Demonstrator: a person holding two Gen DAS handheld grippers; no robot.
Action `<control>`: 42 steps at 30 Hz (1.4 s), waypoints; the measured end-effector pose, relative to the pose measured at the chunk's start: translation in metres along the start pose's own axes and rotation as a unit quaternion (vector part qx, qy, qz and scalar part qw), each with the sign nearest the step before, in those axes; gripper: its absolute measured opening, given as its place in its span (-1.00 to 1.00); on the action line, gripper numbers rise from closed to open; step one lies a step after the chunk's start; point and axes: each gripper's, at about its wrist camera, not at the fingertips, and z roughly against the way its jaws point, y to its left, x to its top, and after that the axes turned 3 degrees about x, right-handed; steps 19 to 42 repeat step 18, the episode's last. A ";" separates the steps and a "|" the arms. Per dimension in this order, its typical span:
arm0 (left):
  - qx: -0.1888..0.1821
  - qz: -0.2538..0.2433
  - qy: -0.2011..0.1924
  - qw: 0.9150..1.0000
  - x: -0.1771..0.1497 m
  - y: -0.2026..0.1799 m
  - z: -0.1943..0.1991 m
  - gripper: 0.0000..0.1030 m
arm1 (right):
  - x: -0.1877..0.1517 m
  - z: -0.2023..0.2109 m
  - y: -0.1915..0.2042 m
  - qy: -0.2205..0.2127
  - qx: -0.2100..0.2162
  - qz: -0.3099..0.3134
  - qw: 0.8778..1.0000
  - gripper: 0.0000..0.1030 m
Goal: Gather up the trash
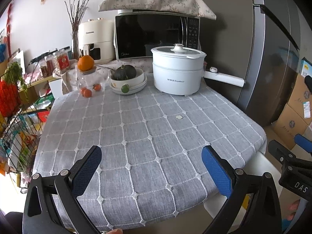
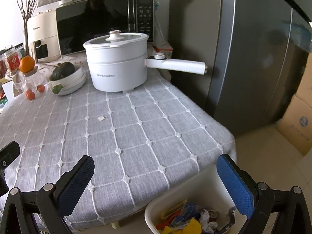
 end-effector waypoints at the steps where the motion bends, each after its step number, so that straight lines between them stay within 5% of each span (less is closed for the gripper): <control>1: 0.000 -0.001 0.000 1.000 0.000 0.000 0.000 1.00 | 0.000 0.000 0.000 0.000 0.000 0.001 1.000 1.00; 10: -0.003 -0.007 0.011 1.000 -0.002 -0.001 -0.003 1.00 | -0.001 -0.001 0.000 0.002 -0.001 0.001 1.000 1.00; 18: -0.021 0.022 0.062 0.998 -0.003 0.013 -0.028 1.00 | -0.006 -0.008 0.004 0.015 0.000 0.000 1.000 1.00; 42: -0.021 0.022 0.062 0.998 -0.003 0.013 -0.028 1.00 | -0.006 -0.008 0.004 0.015 0.000 0.000 1.000 1.00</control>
